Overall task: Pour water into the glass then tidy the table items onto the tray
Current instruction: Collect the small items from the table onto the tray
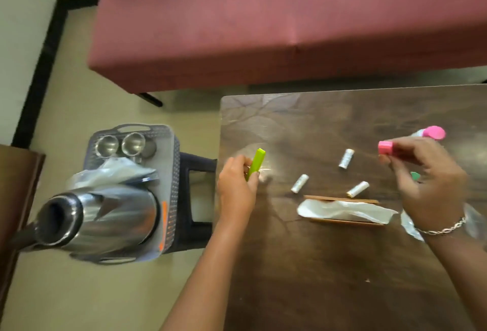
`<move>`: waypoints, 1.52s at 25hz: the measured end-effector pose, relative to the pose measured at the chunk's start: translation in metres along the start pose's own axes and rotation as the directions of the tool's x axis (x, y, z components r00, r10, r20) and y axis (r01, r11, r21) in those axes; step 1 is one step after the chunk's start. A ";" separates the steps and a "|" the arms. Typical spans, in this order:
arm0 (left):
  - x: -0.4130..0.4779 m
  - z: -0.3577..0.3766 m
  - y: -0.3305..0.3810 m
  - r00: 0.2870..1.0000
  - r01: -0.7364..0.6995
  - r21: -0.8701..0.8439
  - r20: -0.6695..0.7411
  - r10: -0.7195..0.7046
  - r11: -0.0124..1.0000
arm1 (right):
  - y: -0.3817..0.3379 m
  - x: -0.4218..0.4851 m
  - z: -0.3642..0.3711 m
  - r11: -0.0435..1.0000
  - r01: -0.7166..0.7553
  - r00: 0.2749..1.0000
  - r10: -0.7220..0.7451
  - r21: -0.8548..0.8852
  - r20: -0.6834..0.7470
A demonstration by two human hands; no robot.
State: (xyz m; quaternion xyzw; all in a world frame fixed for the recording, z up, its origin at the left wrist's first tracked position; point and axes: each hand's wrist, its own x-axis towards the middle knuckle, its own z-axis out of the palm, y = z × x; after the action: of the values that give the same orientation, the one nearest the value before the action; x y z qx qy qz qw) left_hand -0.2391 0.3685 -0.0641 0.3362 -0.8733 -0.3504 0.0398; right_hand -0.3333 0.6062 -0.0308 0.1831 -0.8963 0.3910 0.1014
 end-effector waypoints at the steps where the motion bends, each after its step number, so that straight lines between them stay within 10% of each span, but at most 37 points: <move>1: 0.003 -0.017 -0.018 0.999 0.034 0.025 -0.023 -0.033 0.999 | -0.018 0.001 0.022 0.999 0.020 1.000 -0.021 0.039 0.022; 9: 0.040 -0.107 -0.144 0.928 0.372 0.251 -0.134 -0.349 0.894 | -0.136 -0.014 0.163 0.967 0.055 0.975 -0.105 0.248 0.196; 26: 0.082 -0.063 -0.206 0.888 0.347 0.470 0.112 -0.446 0.811 | -0.211 -0.015 0.268 0.942 -0.274 0.852 0.144 0.194 0.504; 32: 0.054 -0.086 -0.190 0.858 0.510 -0.024 -0.044 -0.511 0.860 | -0.229 0.006 0.323 0.959 -0.272 0.709 0.147 0.076 0.690; 38: 0.033 -0.084 -0.201 0.792 0.608 -0.292 0.166 -0.587 0.738 | -0.236 0.002 0.376 0.978 0.012 0.517 0.172 -0.208 0.839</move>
State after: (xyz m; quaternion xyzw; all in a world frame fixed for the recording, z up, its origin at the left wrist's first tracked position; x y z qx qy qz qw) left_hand -0.1265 0.1935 -0.1350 0.5755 -0.6485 -0.4960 -0.0465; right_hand -0.2533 0.1807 -0.1270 0.2991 -0.8707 0.1694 -0.3518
